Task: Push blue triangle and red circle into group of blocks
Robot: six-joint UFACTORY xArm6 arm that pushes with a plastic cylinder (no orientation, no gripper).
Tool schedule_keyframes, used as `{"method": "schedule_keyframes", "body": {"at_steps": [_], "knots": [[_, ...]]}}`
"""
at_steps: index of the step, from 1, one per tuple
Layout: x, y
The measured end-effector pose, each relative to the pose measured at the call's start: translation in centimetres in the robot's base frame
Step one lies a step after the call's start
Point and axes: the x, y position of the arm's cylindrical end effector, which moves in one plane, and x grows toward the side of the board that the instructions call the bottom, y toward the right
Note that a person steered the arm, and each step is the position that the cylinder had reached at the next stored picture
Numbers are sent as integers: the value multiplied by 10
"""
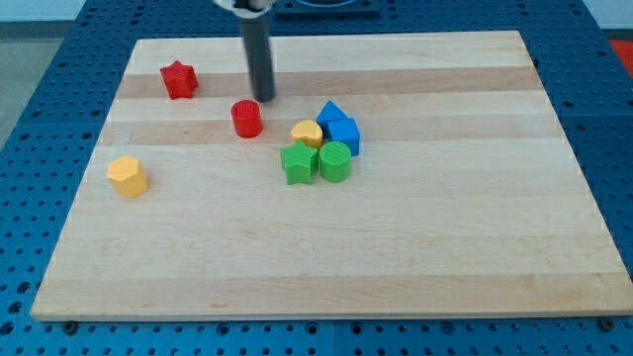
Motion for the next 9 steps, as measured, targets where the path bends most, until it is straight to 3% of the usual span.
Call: {"method": "schedule_keyframes", "body": {"at_steps": [2, 3, 6, 9], "knots": [[45, -129], [69, -120], [60, -39], [35, -41]]}}
